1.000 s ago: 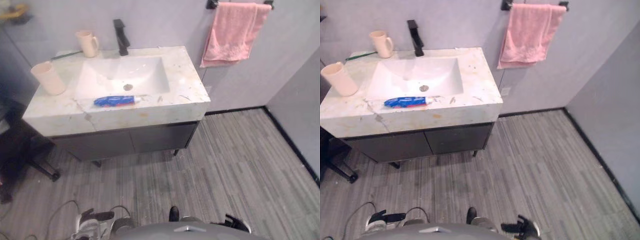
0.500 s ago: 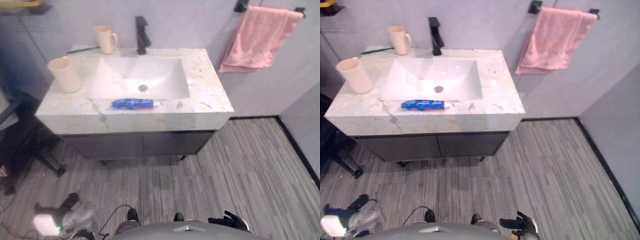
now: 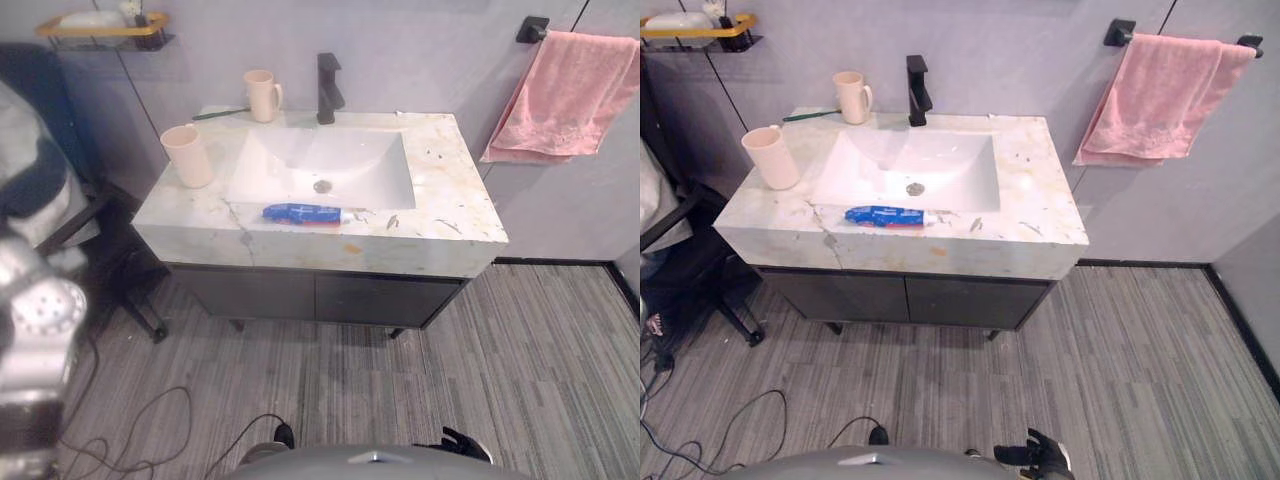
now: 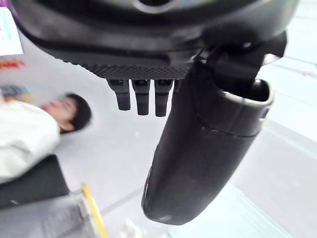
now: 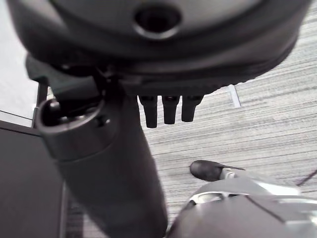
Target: Organize the bathroom.
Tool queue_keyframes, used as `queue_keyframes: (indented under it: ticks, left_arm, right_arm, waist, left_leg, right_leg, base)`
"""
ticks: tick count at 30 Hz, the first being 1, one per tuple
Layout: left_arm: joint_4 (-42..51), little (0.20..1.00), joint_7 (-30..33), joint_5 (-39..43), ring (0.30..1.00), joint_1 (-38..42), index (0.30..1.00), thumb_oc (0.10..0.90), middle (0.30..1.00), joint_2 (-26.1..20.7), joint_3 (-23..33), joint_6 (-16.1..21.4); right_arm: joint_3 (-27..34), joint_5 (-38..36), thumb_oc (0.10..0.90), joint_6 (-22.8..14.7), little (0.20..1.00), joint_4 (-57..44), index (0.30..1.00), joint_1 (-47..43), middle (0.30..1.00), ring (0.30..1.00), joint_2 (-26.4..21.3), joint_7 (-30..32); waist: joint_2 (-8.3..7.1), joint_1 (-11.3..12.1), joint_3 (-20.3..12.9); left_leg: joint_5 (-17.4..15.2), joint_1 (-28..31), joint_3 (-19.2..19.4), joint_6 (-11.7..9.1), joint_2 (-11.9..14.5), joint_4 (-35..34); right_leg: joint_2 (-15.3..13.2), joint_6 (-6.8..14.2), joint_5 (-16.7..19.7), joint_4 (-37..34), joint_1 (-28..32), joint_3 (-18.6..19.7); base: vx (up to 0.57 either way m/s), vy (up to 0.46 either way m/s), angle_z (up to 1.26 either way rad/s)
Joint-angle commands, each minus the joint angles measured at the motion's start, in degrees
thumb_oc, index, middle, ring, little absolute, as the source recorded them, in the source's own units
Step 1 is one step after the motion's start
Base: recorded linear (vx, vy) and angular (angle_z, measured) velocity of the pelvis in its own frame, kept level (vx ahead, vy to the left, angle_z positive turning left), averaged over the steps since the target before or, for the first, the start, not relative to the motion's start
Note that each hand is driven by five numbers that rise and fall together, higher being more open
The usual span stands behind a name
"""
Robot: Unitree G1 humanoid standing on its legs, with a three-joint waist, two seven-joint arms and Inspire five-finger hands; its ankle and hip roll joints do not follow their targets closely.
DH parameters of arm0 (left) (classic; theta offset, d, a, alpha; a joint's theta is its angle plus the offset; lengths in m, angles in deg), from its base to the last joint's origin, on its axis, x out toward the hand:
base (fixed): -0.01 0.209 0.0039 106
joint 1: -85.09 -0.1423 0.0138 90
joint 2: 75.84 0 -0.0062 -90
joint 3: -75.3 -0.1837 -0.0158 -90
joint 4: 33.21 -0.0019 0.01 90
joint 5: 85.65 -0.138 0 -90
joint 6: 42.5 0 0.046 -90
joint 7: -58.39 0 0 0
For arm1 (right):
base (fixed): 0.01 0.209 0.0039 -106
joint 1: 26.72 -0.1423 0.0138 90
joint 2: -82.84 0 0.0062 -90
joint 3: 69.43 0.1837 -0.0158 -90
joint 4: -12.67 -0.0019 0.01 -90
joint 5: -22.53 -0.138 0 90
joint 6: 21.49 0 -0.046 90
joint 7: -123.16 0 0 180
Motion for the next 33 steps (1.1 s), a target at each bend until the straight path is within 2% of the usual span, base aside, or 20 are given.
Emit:
queue_keyframes:
  ticks: [1, 2, 3, 5, 6, 8, 10, 13, 15, 16, 17, 21, 24, 30, 33]
  left_arm:
    - [3.6, 0.9, -17.0, 3.6, 0.9, 10.4, 0.9, 0.8, 0.9, -9.4, -1.7, -6.0]
    - [4.2, 0.9, -22.7, 3.5, 0.9, 12.5, 0.9, 0.8, 0.9, -12.0, -3.2, -8.1]
    - [4.0, 0.9, -24.1, 3.2, 0.9, 13.2, 0.9, 0.8, 0.9, -12.5, -3.6, -8.6]
    - [1.5, 0.9, -36.5, 2.6, 0.9, 19.1, 0.9, 0.8, 0.9, -18.9, -8.5, -12.1]
    - [-0.3, 0.9, -43.5, 3.1, 0.9, 22.6, 0.9, 0.8, 0.9, -21.4, -12.3, -12.7]
    - [-3.7, 0.9, -48.1, 3.3, 0.9, 27.0, 0.9, 0.8, 0.9, -23.0, -17.7, -12.1]
    - [-7.6, 0.9, -49.6, 1.0, 0.9, 31.6, 0.9, 0.8, 0.9, -23.3, -23.3, -11.6]
    - [-16.1, 0.9, -54.5, -1.8, 0.9, 36.6, 0.9, 0.8, 0.9, -24.3, -30.4, -7.9]
    - [-21.8, 0.9, -60.3, -2.6, 0.9, 40.6, 0.9, 0.8, 0.9, -23.3, -37.2, -6.2]
    - [-22.5, 0.9, -60.6, -3.0, 0.9, 40.9, 0.9, 0.8, 0.9, -23.0, -38.0, -6.0]
    - [-25.0, 0.9, -63.2, -3.8, 0.9, 42.2, 0.9, 0.8, 0.9, -21.3, -41.6, -5.7]
    - [-28.1, 0.9, -62.0, -8.9, 0.9, 43.5, 0.9, 0.8, 0.9, -17.2, -46.9, -7.7]
    - [-31.9, 0.9, -58.8, -11.2, 0.9, 42.0, 0.9, 0.8, 0.9, -11.8, -48.9, -8.1]
    - [-34.6, 0.9, -53.8, -12.3, 0.9, 40.1, 0.9, 0.8, 0.9, -5.8, -48.2, -8.7]
    - [-35.7, 0.9, -51.4, -15.0, 0.9, 40.1, 0.9, 0.8, 0.9, -4.8, -48.1, -8.7]
  right_arm:
    - [-0.4, 0.1, 0.8, -1.6, 0.9, 1.5, 0.9, -4.6, 0.9, 0.9, -3.3, 0.1]
    - [-0.4, 0.2, 0.8, -1.1, 0.9, 1.6, 0.9, -5.0, 0.9, 0.9, -3.7, 0.0]
    - [-0.3, 0.3, 0.8, -1.0, 0.9, 1.6, 0.9, -5.1, 0.9, 0.9, -3.7, 0.0]
    - [-0.4, 1.0, 0.8, -0.3, 0.9, 1.9, 0.9, -5.8, 0.9, 0.9, -4.3, -0.4]
    - [-0.6, 1.3, 0.8, -0.1, 0.9, 2.3, 0.9, -6.2, 0.9, 0.9, -4.6, -0.6]
    - [-0.7, 1.2, 0.8, 0.4, 0.9, 2.8, 0.9, -6.8, 0.9, 0.9, -5.0, -0.7]
    - [-0.4, 0.9, 0.8, 1.0, 0.9, 3.3, 0.9, -7.3, 0.9, 0.9, -5.4, -1.1]
    - [-0.3, 0.9, 0.8, 1.2, 0.9, 3.9, 0.9, -7.5, 0.9, 0.9, -5.7, -1.4]
    - [-0.2, 0.8, 0.8, 0.9, 0.9, 4.5, 0.9, -7.5, 0.9, 0.9, -5.8, -1.4]
    - [-0.1, 0.9, 0.8, 0.9, 0.9, 4.5, 0.9, -7.6, 0.9, 0.9, -5.8, -1.4]
    - [0.1, 0.8, 0.8, 0.8, 0.9, 5.0, 0.9, -7.9, 0.9, 0.9, -5.8, -1.2]
    - [0.2, 0.7, 0.8, 0.9, 0.9, 5.4, 0.9, -8.4, 0.9, 0.9, -5.8, -0.8]
    - [0.4, 0.5, 0.8, 1.0, 0.9, 5.4, 0.9, -8.8, 0.9, 0.9, -5.8, -0.8]
    - [0.0, 0.8, 0.8, 1.1, 0.9, 5.5, 0.9, -8.4, 0.9, 0.9, -5.1, -0.4]
    - [-0.1, 0.8, 0.8, 0.9, 0.9, 5.6, 0.9, -8.2, 0.9, 0.9, -5.0, -0.5]
  waist:
    - [0.61, -1.2, -1.8]
    - [1.09, -1.6, -2.1]
    - [1.07, -1.5, -2.0]
    - [2.08, -2.4, -2.2]
    - [2.48, -2.8, -2.4]
    - [2.92, -3.2, -2.5]
    - [3.12, -3.5, -2.8]
    - [3.5, -4.3, -3.0]
    - [3.65, -4.7, -3.3]
    - [3.66, -4.8, -3.3]
    - [3.86, -5.2, -3.4]
    - [3.96, -5.7, -3.6]
    - [3.89, -6.5, -3.7]
    - [3.63, -7.4, -4.1]
    - [3.58, -7.7, -4.2]
  left_leg:
    - [-1.9, 2.0, 3.3, 0.5, 1.7, 0.2]
    - [-1.9, 2.2, 3.7, 0.4, 1.9, 0.2]
    - [-1.9, 2.3, 3.8, 0.4, 1.9, 0.2]
    - [-2.1, 3.1, 4.5, 0.4, 1.9, 0.2]
    - [-1.9, 3.1, 4.7, 0.6, 1.8, 0.2]
    - [-2.1, 3.3, 4.9, 0.7, 1.7, 0.2]
    - [-2.3, 3.8, 5.0, 1.0, 1.5, 0.2]
    - [-2.6, 4.3, 5.4, 1.2, 1.3, 0.2]
    - [-2.6, 4.5, 5.8, 1.4, 1.3, 0.2]
    - [-2.7, 4.5, 5.9, 1.5, 1.3, 0.2]
    - [-2.8, 4.8, 5.9, 1.7, 1.2, 0.2]
    - [-3.1, 5.2, 6.2, 2.0, 1.2, 0.2]
    - [-3.3, 5.7, 6.7, 2.3, 1.1, 0.2]
    - [-3.6, 6.1, 7.4, 2.7, 0.9, 0.2]
    - [-3.6, 6.1, 7.6, 2.7, 1.0, 0.2]
  right_leg:
    - [-0.1, 2.6, -0.5, 0.1, -0.1, 0.3]
    - [-0.1, 2.7, -0.5, 0.1, -0.1, 0.4]
    - [-0.1, 2.7, -0.5, 0.1, -0.1, 0.5]
    - [0.0, 3.1, -0.5, 0.1, 0.2, 1.1]
    - [0.0, 3.1, -0.2, 0.0, -0.1, 1.5]
    - [0.1, 3.2, -0.1, 0.0, -0.1, 1.8]
    - [0.2, 3.3, -0.2, -0.1, 0.0, 2.1]
    - [0.4, 3.3, -0.1, -0.1, -0.1, 2.5]
    - [0.5, 3.4, 0.0, -0.1, -0.1, 2.9]
    - [0.5, 3.4, 0.0, -0.1, -0.1, 2.9]
    - [0.6, 3.4, 0.0, -0.1, -0.1, 3.2]
    - [0.7, 3.4, -0.1, 0.0, -0.1, 3.5]
    - [1.0, 3.2, -0.3, 0.2, 0.0, 3.9]
    - [1.2, 3.1, -0.4, 0.2, 0.0, 4.6]
    - [1.3, 3.1, -0.4, 0.2, -0.1, 4.8]
  base:
    - [0.0, -0.001, -0.08]
    - [-0.02, 0.005, -0.1]
    - [-0.01, 0.015, -0.15]
    - [-0.02, 0.03, -0.16]
    - [-0.03, 0.032, -0.12]
    - [-0.02, 0.029, -0.11]
    - [0.0, 0.026, -0.17]
    - [0.0, 0.017, -0.12]
    - [0.0, 0.004, -0.09]
    - [0.0, 0.0, 0.0]
    - [0.01, -0.004, -0.05]
    - [0.02, -0.007, -0.02]
    - [0.02, -0.01, -0.02]
    - [0.03, -0.008, -0.06]
    - [0.02, -0.008, -0.09]
